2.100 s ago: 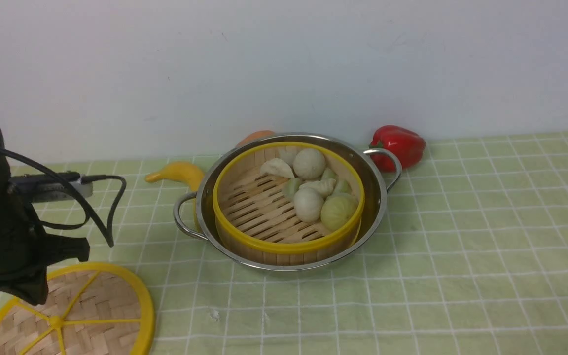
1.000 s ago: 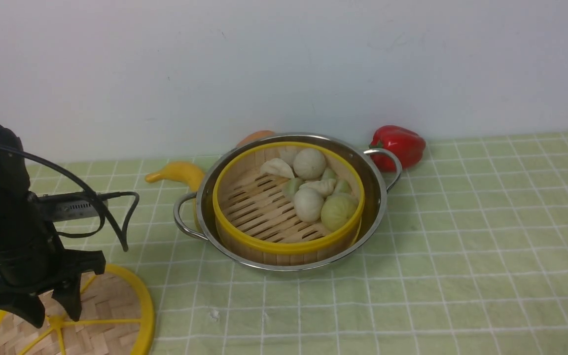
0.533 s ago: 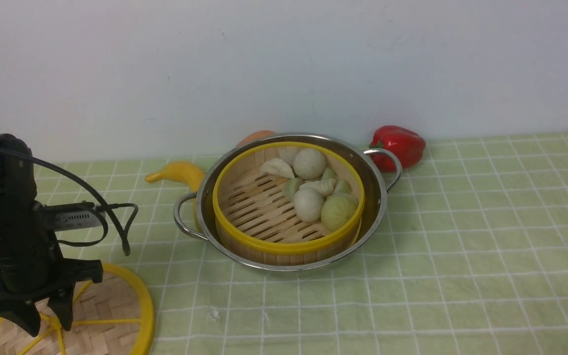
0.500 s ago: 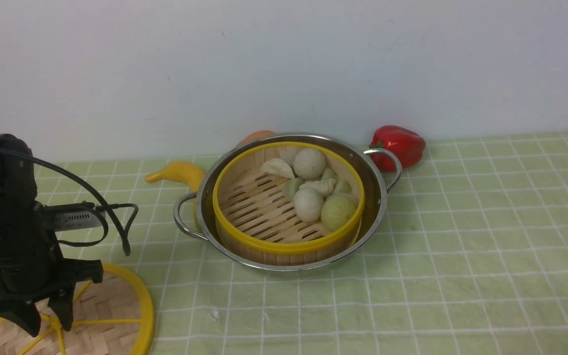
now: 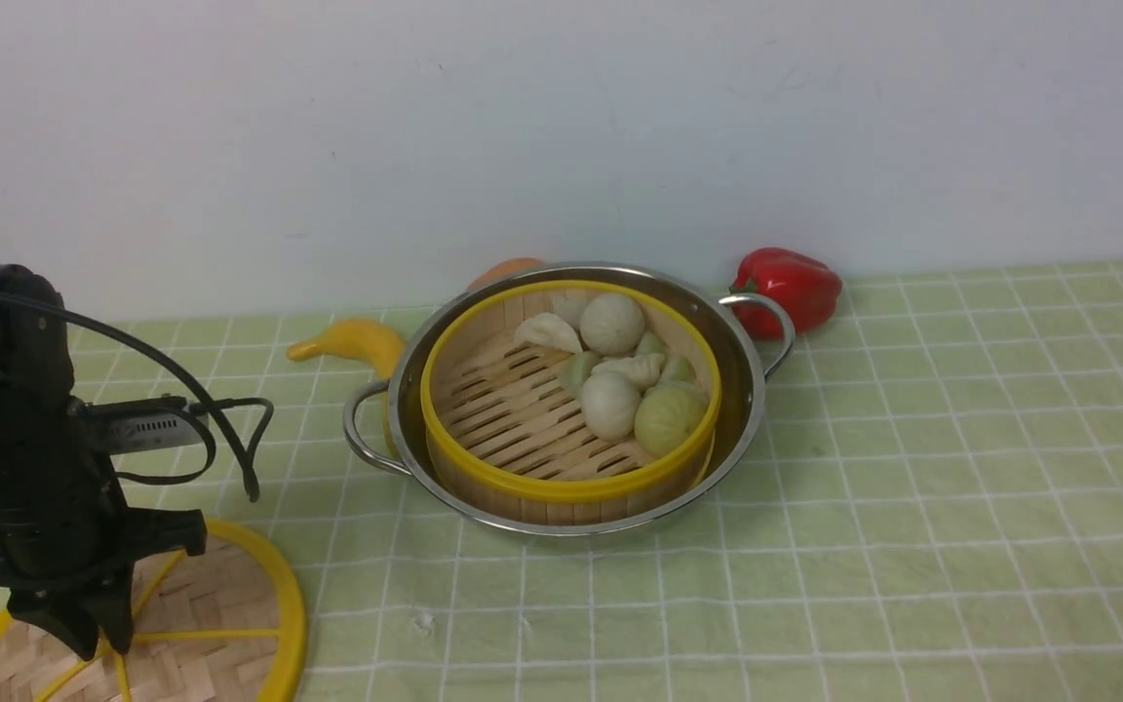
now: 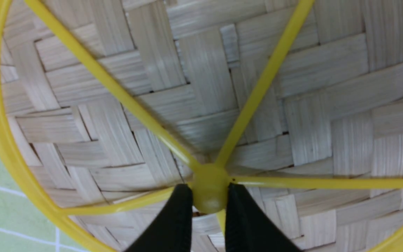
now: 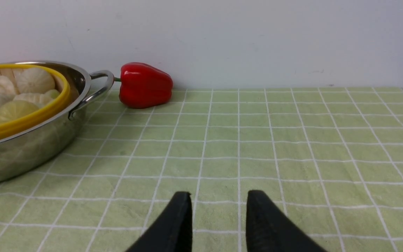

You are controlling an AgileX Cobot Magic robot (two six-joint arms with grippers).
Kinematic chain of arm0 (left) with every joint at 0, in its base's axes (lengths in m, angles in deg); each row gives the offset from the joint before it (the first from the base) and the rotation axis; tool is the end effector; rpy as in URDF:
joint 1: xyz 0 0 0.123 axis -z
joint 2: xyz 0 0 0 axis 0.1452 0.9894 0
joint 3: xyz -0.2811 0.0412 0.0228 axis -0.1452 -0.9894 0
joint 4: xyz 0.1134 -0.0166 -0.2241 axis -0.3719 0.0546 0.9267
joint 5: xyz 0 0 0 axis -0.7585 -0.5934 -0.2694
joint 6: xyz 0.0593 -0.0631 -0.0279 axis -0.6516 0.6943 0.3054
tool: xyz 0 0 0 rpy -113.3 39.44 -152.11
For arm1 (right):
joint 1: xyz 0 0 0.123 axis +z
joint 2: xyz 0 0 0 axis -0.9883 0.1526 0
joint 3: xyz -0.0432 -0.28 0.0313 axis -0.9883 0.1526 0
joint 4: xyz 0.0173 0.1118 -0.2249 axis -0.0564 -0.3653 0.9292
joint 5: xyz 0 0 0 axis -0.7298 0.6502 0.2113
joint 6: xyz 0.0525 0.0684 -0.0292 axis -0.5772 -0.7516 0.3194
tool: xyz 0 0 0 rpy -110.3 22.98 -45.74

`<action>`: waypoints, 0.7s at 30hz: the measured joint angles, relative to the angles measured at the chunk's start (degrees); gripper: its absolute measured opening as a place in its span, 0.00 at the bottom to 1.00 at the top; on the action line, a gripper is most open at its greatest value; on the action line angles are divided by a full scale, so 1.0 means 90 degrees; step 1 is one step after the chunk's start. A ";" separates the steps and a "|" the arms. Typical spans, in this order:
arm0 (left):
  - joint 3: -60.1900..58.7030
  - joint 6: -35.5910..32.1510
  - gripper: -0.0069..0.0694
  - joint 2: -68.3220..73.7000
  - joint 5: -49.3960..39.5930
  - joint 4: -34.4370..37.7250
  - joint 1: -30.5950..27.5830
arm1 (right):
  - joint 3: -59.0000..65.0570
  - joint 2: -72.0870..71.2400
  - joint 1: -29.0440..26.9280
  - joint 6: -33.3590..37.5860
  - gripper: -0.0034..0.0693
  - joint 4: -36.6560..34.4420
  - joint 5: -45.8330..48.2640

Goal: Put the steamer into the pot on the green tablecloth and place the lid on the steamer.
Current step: 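Grasp the bamboo steamer lid lying on the table by its centre knob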

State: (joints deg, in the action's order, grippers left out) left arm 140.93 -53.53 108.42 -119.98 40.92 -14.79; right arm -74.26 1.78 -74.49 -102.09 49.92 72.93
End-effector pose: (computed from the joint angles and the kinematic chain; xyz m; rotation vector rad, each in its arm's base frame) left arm 0.3105 0.0421 0.1685 0.3883 -2.9482 -0.1195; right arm 0.0543 -0.0019 0.1793 0.1048 1.8347 0.1151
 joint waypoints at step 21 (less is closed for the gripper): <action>0.0405 -0.0687 0.23 -0.0788 -0.0398 -0.0292 0.0018 | 0.0000 0.0000 0.0000 0.0000 0.38 0.0000 0.0000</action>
State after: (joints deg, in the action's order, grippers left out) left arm 144.58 -59.72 101.32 -123.56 38.30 -14.63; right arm -74.26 1.78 -74.49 -102.09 49.92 72.93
